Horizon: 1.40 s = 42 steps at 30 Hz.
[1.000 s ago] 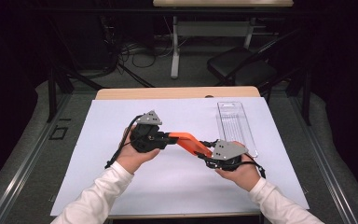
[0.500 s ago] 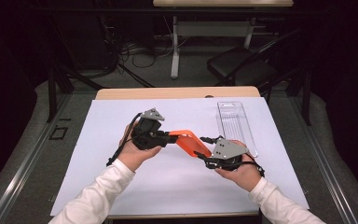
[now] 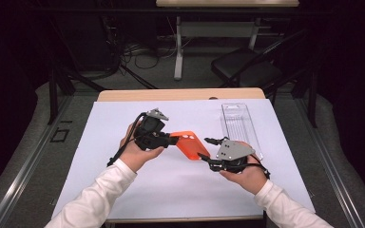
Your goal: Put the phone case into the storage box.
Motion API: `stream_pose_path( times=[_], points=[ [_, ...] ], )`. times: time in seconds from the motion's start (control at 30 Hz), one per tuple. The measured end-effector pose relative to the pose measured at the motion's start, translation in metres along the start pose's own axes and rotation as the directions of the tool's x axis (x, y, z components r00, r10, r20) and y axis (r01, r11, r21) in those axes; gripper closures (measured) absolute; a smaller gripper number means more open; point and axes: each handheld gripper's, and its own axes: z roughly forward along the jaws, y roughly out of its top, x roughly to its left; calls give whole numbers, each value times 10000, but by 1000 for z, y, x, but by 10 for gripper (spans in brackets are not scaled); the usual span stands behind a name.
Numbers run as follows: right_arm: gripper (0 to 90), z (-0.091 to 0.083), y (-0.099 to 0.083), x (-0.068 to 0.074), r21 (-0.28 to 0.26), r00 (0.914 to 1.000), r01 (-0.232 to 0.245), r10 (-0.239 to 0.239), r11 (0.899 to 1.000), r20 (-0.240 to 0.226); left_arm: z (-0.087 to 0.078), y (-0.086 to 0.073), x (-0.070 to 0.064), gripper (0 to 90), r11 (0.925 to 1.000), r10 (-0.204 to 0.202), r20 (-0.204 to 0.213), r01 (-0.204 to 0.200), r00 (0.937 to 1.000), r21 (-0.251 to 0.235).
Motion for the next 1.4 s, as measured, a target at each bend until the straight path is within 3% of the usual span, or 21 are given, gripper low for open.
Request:
stream_pose_path(
  times=[0.43, 0.73, 0.93, 1.07, 1.4],
  points=[
    [457, 0, 3, -2, 22, 9994, -331, 331, 9995, 32, 3, 5, 3, 807, 9965, -214, -252, 234, 9995, 804],
    [454, -1, 4, -3, -103, 9973, -709, 707, 9974, -221, 11, 8, 11, 808, 9870, -635, 395, 569, 9972, 1505],
    [454, -2, 5, -5, -179, 9961, -845, 840, 9963, -267, 16, 7, 15, 808, 9778, -1035, 734, 880, 9919, 1900],
    [454, -3, 6, -5, -278, 9956, -888, 878, 9957, -339, 17, 8, 18, 808, 9711, -1389, 1023, 1153, 9850, 2088],
    [454, -6, 11, -7, -378, 9929, -1106, 1087, 9932, -487, 21, 10, 20, 808, 9467, -2131, 962, 1811, 9723, 2665]
  ],
)
